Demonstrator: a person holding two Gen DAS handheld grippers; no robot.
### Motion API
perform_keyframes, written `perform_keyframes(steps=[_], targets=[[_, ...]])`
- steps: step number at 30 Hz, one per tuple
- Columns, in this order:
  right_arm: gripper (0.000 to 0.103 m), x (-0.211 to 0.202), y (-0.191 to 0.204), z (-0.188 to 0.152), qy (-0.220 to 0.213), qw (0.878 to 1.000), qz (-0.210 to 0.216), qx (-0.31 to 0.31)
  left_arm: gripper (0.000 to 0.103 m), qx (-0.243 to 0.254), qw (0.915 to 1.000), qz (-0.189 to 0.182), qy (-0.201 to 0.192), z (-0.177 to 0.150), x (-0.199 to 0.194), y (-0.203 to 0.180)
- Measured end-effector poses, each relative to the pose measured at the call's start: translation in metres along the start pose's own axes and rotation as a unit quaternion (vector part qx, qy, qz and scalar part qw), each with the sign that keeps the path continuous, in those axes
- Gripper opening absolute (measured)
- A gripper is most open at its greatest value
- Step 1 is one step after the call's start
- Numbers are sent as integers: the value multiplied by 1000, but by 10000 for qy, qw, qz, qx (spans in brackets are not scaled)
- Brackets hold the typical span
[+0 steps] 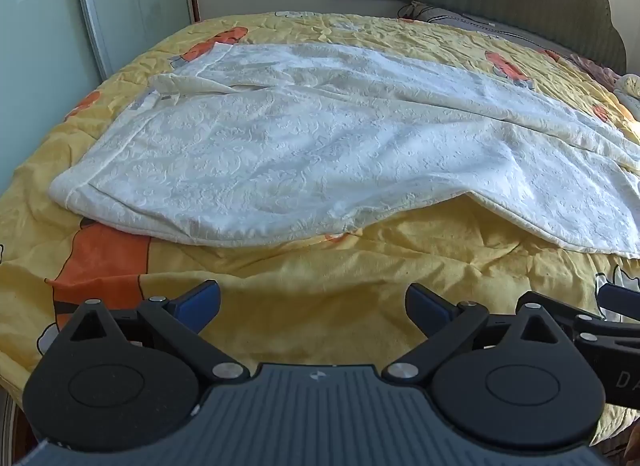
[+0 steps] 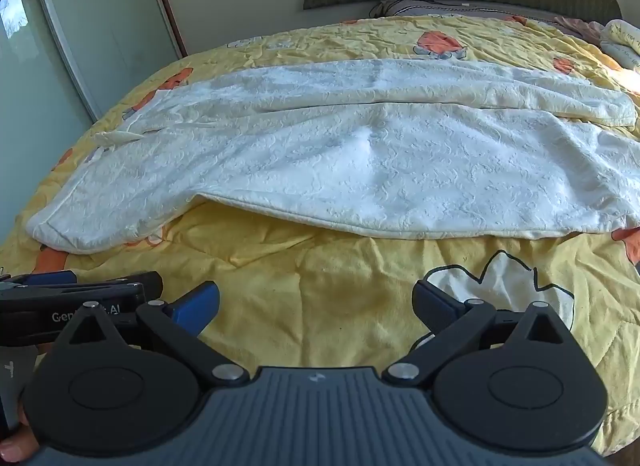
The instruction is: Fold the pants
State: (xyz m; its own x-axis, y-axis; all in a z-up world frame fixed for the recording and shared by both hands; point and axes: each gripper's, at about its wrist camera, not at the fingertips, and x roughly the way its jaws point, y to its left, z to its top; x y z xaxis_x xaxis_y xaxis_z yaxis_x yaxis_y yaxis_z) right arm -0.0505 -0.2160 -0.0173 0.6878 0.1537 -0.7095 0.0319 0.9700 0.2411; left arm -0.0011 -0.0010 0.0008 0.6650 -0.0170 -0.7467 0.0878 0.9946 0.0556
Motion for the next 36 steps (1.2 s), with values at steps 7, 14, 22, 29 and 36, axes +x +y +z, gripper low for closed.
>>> perform_keyframes(steps=[7, 14, 22, 29, 36], targets=[[103, -2, -1, 2, 16, 10000, -16, 5, 100, -18, 10000, -49, 5, -4, 3, 2], [103, -4, -2, 4, 43, 10000, -18, -6, 100, -37, 10000, -21, 48, -2, 2, 2], [103, 4, 4, -4, 45, 10000, -44, -16, 100, -15, 9999, 64, 106, -2, 4, 1], [103, 6, 3, -3, 98, 10000, -6, -20, 100, 8, 9999, 57, 142, -2, 6, 1], [103, 6, 2, -2, 129, 9999, 23, -25, 100, 23, 9998, 63, 168, -3, 7, 0]])
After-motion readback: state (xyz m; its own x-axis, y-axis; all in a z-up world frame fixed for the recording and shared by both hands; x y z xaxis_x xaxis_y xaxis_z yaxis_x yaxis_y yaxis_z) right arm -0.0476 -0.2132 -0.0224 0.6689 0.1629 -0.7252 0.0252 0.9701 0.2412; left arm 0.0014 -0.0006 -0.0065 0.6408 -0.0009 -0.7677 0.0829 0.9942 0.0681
